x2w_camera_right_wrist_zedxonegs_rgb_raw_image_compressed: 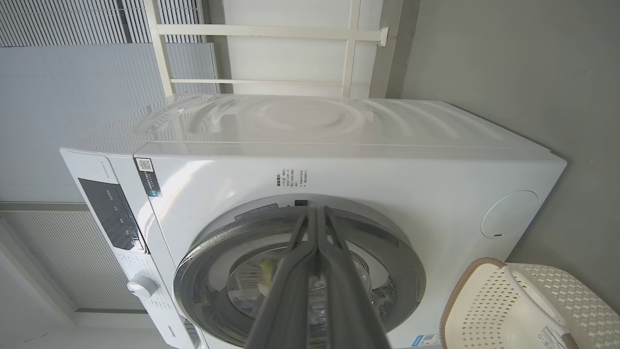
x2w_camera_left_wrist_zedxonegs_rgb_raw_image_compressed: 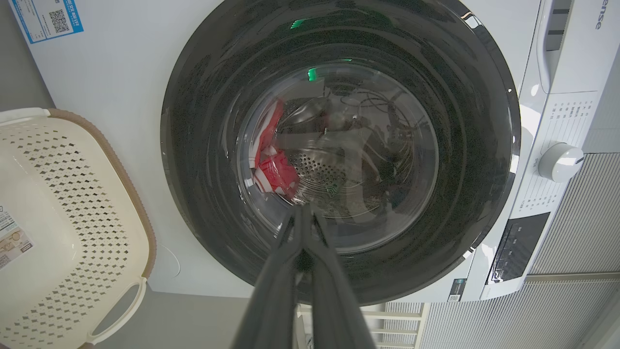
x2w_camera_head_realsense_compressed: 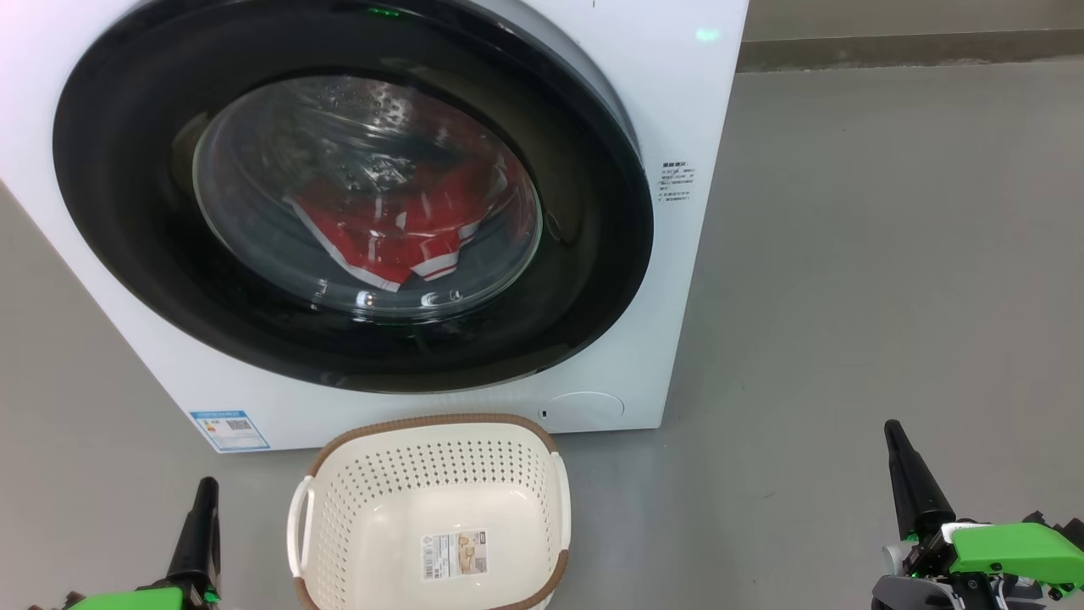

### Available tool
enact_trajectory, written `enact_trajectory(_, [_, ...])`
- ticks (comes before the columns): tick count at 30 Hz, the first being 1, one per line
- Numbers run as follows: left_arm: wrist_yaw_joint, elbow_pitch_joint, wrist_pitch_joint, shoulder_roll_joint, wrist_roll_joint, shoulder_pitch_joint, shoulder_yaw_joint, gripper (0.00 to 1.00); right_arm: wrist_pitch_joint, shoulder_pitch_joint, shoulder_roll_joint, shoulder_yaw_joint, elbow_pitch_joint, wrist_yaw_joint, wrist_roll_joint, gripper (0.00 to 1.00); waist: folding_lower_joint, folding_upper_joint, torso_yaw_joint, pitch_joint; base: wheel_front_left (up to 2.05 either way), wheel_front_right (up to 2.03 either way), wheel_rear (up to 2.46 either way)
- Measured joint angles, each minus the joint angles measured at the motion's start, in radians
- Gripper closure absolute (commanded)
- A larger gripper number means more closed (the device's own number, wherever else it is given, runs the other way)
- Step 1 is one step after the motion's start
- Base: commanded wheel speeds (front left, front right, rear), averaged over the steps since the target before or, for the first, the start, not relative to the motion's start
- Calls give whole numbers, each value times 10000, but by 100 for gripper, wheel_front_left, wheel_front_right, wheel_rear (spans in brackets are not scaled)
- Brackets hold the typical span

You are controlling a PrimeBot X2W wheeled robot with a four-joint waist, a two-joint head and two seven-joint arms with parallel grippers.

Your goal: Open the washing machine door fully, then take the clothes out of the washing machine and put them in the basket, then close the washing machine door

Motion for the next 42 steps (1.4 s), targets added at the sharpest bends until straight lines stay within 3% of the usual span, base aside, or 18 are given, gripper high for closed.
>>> enact_trajectory(42, [0, 0, 0, 0, 0, 0, 0, 100, 0, 0, 0, 0, 0, 0, 0, 100, 0, 0, 0, 0, 0, 0, 0])
